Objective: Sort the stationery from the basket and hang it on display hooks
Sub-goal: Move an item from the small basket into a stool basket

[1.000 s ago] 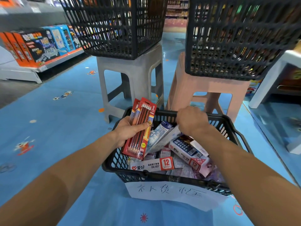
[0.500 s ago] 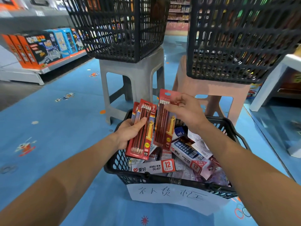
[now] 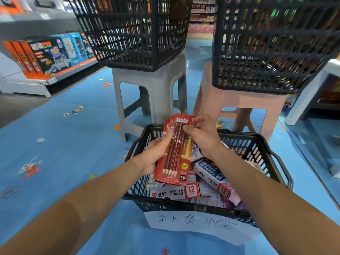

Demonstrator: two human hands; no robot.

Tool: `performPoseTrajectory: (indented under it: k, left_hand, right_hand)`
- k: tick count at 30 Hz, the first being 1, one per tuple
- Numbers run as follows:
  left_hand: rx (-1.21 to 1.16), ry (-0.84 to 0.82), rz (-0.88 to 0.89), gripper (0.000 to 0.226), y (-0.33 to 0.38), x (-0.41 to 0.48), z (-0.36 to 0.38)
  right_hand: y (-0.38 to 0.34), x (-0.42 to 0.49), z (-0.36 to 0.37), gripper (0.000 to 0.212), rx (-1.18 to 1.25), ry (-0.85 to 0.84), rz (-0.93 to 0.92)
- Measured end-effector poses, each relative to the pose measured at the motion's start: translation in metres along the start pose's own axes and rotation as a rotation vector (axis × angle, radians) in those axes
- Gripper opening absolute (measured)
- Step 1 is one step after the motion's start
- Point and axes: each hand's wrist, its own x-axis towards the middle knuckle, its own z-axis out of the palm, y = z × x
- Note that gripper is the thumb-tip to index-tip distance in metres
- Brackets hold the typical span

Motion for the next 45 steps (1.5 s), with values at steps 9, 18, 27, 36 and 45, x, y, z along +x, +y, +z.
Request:
performPoseTrajectory:
  k: [9,18,27,36,45]
  left_hand:
    - [0.003,0.076,0.072,0.096,-0.006,0.008,0.005]
    - [0.004,0.004,0.036,0.063,-0.003,0.004,0.017]
    - [0.054,0.063,0.066,0.092,0.004,0.020,-0.001]
    - [0.134,0.052,-0.101,0.042,0.138,-0.052,0.027]
    - [0.212,0.030,-0.276,0.025,0.322,-0.140,0.076]
  right_hand:
    - [0.026,0.003,0.011,0.062,-0.086,-0.083,0.201]
    - [0.023,-0.001,0.022,0.035,0.325,-0.336,0.317]
    - [0.017,0.005,0.031,0.046,0.312,-0.322,0.268]
    - [-0.117,-0.006,0.019,0.046,0.368,-0.294,0.314]
    - [-0.338,-0.034,-0.005,0.069,0.257,-0.310,0.423]
